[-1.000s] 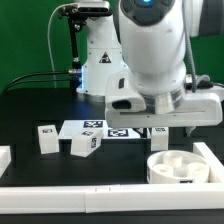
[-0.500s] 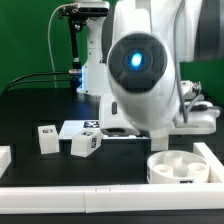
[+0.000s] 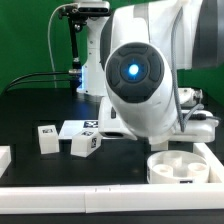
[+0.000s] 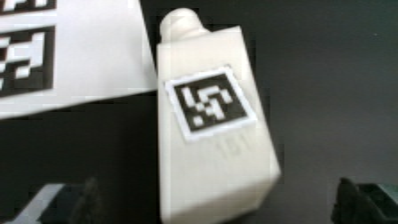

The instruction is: Assemble stool

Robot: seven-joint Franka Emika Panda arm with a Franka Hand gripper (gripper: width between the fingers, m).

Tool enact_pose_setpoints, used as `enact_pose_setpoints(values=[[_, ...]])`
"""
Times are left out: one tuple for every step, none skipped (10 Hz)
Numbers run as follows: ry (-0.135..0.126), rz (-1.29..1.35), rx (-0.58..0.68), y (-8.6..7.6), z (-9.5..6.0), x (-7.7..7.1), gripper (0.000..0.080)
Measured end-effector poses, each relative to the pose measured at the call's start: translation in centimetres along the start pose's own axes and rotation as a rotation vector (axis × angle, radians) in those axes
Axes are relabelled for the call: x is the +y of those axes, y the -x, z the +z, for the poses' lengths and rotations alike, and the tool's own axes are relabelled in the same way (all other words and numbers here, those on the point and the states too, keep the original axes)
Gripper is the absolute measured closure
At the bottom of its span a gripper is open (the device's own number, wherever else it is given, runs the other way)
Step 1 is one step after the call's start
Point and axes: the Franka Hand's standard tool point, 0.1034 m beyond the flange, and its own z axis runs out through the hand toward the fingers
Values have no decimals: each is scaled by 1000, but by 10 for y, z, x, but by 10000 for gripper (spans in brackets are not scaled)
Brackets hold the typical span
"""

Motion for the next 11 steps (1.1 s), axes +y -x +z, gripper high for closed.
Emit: enact_pose_setpoints(values=[[4,10,-7,0,4,1,150],[2,11,-4,-1,2,1,150],[2,11,-5,-1,3,1,259],[2,12,-5,-1,3,1,259],[2,12,-5,-1,3,2,394],[2,12,-5,-1,3,2,484],[1,12,-5,-1,3,2,484],[1,12,-4,-1,2,2,484],[0,12,0,-1,0,2,484],[-1,12,3,-1,-2,2,484],[0,7,14,-1,-9,0,484]])
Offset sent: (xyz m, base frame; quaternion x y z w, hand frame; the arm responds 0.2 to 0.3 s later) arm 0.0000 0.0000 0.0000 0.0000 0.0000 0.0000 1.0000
